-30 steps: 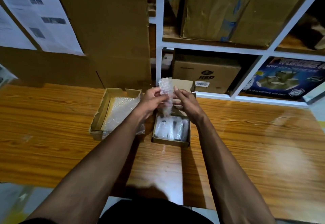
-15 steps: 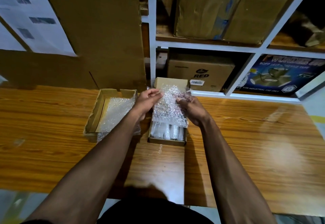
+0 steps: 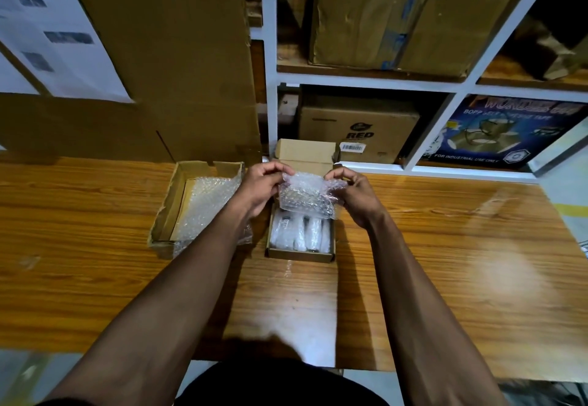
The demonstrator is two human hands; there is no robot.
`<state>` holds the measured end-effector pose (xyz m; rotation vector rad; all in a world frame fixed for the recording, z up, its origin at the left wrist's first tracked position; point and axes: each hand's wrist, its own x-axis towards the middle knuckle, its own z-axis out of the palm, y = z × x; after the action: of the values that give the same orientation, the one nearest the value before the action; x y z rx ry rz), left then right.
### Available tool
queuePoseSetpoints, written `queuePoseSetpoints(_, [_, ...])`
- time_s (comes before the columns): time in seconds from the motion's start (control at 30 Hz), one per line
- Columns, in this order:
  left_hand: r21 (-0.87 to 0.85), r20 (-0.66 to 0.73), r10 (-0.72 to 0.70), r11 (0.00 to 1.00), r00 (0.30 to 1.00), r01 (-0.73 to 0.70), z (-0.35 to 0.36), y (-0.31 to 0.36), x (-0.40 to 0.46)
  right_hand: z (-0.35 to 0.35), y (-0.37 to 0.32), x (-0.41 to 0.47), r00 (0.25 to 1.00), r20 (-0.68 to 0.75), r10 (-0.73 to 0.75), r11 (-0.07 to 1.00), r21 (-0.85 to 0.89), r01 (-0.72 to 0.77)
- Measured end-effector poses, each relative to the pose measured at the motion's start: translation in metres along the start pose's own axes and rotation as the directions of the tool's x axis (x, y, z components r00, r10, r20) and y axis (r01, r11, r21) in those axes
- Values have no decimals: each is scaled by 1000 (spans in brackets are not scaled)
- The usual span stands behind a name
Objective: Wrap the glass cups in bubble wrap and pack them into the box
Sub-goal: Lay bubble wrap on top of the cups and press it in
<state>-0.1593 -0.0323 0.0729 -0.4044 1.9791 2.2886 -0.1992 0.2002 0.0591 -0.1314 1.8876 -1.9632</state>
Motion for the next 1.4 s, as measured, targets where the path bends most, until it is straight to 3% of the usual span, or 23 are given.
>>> queuePoseSetpoints(0.17, [-51,49,-66,996,997,68,-6,-5,-2,-3,1,-4,1000,13,23,1000,-8,-23])
queuePoseSetpoints(0.3, [42,112,-128,991,985,124,-5,-9,-2,-4,8,1,999,0,36,995,-97,-36])
queuePoseSetpoints(0.4, [115,85,-163,982,983,153,-7,-13,0,-3,6,0,999,22,43,996,-85,-41])
queuePoseSetpoints(0.5, [209,-4,-137,969,991,135,-8,-16,3,-4,2,-2,993,57,102,989,100,-107])
queuePoseSetpoints(0.63, [136,-4,-92,986,996,92,-7,-17,3,-10,5,-2,960,211,182,884,392,-254])
queuePoseSetpoints(0.7, [102,-5,-68,992,998,68,-4,-14,0,-9,5,-4,950,252,184,902,342,-265])
queuePoseSetpoints(0.93, [43,-9,-43,998,999,43,0,-12,-4,-6,6,2,994,73,85,964,247,-101])
queuePoseSetpoints(1.1, [9,19,-17,1000,1000,17,-2,-8,-9,-9,3,-1,997,72,15,989,148,-25])
queuePoseSetpoints(1.27, [64,32,8,998,999,-10,-3,-13,-9,-9,3,-3,995,98,-15,977,212,-6])
queuePoseSetpoints(1.4, [134,-37,85,988,996,-80,-2,-19,-4,-13,3,-3,979,176,98,906,390,-161])
